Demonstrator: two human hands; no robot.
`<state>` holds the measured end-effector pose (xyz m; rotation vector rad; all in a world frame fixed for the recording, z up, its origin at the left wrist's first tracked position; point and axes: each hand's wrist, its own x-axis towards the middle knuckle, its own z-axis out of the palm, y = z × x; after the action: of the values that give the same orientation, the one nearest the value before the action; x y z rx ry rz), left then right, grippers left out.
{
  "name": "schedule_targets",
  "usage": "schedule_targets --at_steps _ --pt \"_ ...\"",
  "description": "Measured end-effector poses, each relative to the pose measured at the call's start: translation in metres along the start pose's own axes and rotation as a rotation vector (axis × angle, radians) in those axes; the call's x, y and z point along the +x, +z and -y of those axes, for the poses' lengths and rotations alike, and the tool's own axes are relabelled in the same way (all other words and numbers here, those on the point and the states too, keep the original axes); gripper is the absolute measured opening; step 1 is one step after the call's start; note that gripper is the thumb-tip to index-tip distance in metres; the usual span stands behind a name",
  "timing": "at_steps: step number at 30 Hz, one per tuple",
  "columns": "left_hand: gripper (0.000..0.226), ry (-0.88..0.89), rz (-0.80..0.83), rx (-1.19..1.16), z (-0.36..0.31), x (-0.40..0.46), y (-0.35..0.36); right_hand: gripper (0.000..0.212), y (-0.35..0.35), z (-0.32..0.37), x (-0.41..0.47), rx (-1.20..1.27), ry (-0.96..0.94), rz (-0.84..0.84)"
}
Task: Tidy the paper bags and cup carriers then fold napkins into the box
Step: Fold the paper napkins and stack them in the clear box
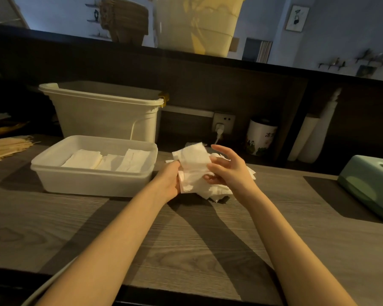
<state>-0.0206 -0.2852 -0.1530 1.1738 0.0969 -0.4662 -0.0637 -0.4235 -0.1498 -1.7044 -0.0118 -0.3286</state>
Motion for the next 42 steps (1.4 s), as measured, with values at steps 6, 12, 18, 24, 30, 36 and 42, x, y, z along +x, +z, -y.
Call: schedule_targets --at_steps 6,12,18,24,30,36,42 --pt "0.036 0.009 0.128 0.048 -0.001 0.0 0.0 0.048 0.004 -0.007 0.001 -0.168 0.12 -0.05" --pt "0.038 0.047 0.102 0.213 0.004 0.001 0.001 0.04 0.005 -0.013 0.005 -0.302 0.021 -0.192" --pt "0.043 0.097 0.088 0.328 0.006 0.004 0.001 0.047 0.009 -0.015 0.008 -0.319 -0.06 -0.172" --pt "0.041 0.159 -0.007 0.371 0.002 0.007 -0.001 0.038 0.003 -0.013 0.011 -0.406 -0.14 -0.154" --pt "0.038 0.223 -0.145 0.239 -0.004 0.012 -0.007 0.018 -0.027 -0.01 0.009 -0.831 -0.213 -0.126" --pt "0.036 0.273 -0.177 0.292 -0.004 0.012 -0.008 0.033 -0.026 -0.012 0.004 -1.085 -0.167 0.031" --pt "0.035 0.286 -0.192 0.326 -0.001 0.012 -0.008 0.036 -0.013 -0.023 0.004 -1.216 -0.178 -0.026"
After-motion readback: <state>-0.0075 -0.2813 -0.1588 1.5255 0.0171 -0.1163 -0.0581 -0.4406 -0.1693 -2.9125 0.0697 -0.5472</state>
